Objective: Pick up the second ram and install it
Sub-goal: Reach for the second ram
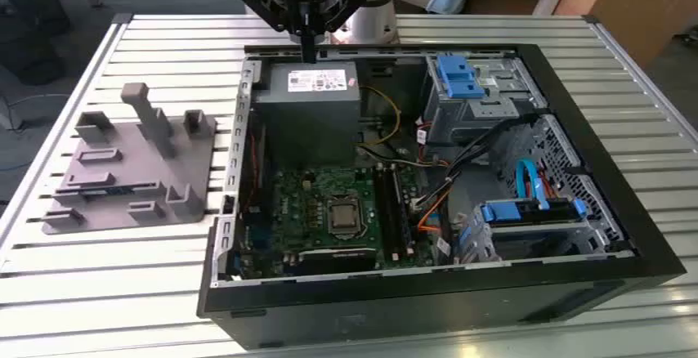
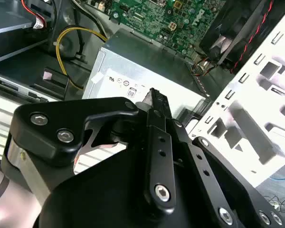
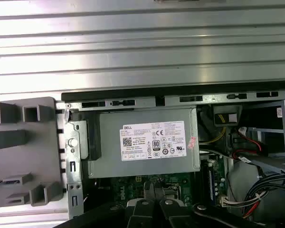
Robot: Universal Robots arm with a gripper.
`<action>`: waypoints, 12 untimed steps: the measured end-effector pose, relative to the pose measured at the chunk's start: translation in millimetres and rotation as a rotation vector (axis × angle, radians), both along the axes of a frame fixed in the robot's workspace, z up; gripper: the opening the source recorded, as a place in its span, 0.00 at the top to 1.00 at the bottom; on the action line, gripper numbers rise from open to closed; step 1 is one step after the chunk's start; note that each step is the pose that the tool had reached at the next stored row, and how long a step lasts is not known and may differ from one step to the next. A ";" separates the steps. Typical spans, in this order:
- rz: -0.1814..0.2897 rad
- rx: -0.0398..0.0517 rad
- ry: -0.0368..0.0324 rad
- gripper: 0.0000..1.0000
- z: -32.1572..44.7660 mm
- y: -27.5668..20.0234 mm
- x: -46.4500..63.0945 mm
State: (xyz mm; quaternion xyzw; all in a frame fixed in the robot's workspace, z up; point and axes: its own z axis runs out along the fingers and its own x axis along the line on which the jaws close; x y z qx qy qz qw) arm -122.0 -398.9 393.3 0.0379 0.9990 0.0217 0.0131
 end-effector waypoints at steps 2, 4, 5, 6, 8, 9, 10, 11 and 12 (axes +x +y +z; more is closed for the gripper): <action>0.000 0.0000 0.0000 0.90 0.0 0.0 0.0; 0.000 0.0001 0.0000 0.90 0.0 0.0 0.0; 0.000 0.0000 0.0000 0.90 0.0 0.0 0.0; 0.000 0.0000 0.0000 0.90 0.0 0.0 -0.1; 0.000 -0.0001 0.0000 0.90 0.0 0.0 -2.2; 0.000 -0.0001 0.0001 0.90 0.1 0.0 -4.8; 0.000 0.0000 -0.0001 0.90 0.0 0.0 -8.9; 0.000 0.0000 -0.0004 0.90 0.0 0.0 -13.4; 0.000 0.0000 -0.0006 0.90 0.0 0.0 -18.3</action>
